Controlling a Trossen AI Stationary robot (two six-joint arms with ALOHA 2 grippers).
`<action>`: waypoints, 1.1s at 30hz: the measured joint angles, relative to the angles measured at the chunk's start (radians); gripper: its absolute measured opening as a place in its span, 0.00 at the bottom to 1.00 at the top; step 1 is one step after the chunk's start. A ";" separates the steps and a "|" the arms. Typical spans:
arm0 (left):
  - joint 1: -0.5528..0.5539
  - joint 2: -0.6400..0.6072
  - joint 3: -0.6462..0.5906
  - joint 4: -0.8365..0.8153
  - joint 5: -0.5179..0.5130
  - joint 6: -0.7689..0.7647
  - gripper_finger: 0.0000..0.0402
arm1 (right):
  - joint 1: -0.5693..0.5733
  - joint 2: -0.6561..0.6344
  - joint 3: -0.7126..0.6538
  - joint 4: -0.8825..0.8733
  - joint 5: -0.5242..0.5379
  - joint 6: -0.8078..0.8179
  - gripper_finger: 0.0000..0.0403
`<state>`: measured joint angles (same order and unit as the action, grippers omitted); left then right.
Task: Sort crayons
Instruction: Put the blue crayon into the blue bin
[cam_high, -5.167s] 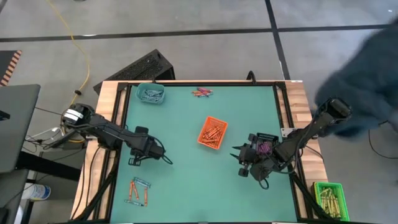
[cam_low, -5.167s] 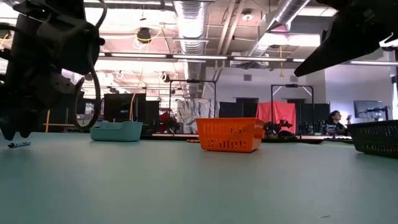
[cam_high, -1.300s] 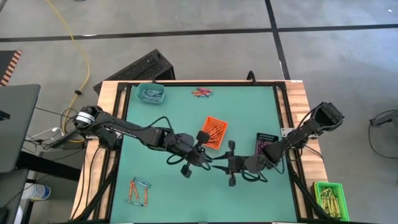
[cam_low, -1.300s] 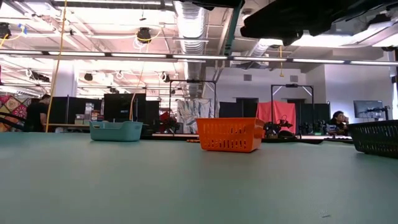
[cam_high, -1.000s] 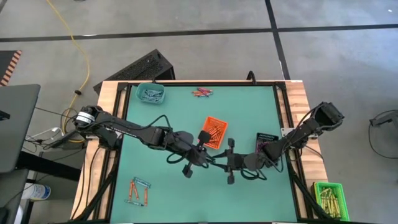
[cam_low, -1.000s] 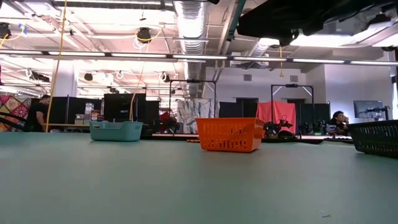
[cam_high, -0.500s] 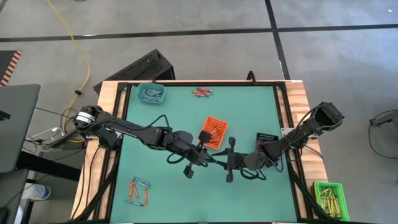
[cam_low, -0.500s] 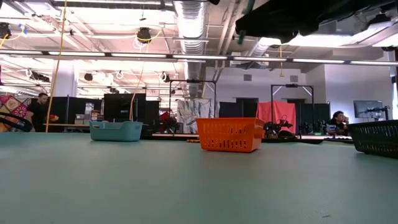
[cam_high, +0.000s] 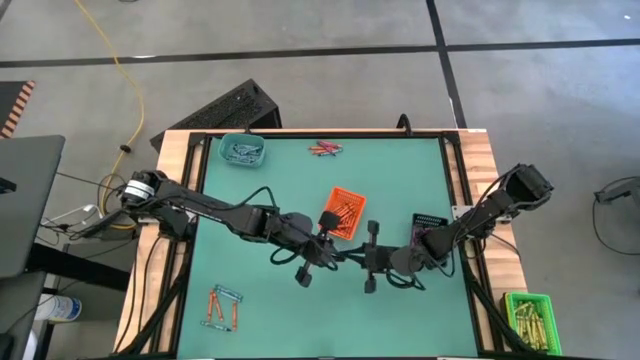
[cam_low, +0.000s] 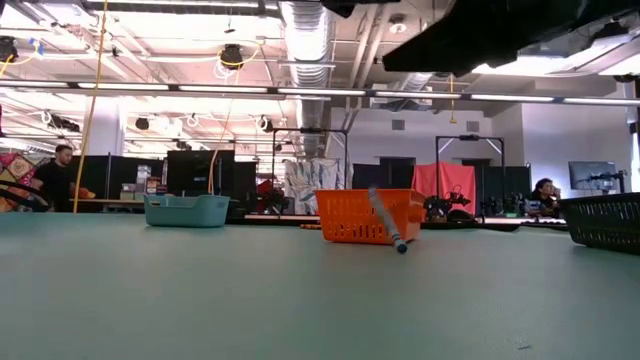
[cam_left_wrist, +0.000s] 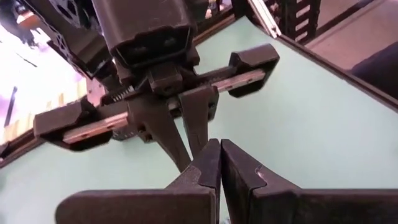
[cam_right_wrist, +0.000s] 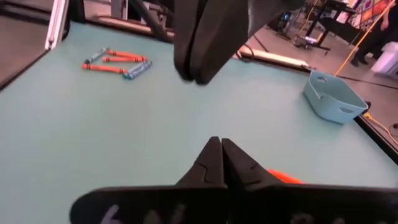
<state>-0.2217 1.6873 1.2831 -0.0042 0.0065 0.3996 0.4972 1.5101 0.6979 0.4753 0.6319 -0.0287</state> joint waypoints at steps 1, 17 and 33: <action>0.000 0.000 0.000 -0.009 0.000 -0.001 0.00 | 0.004 0.000 0.000 -0.012 -0.001 0.001 0.01; -0.054 0.001 -0.163 -0.311 -0.064 -0.093 0.10 | 0.025 0.161 0.016 -0.015 -0.176 0.255 0.38; 0.005 0.001 -0.374 -0.086 -0.001 -0.038 0.43 | -0.043 0.552 0.428 -0.294 -0.106 0.251 0.47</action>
<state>-0.2167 1.6886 0.9087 -0.0898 0.0056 0.3612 0.4547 2.0624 1.1257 0.1810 0.5260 0.2221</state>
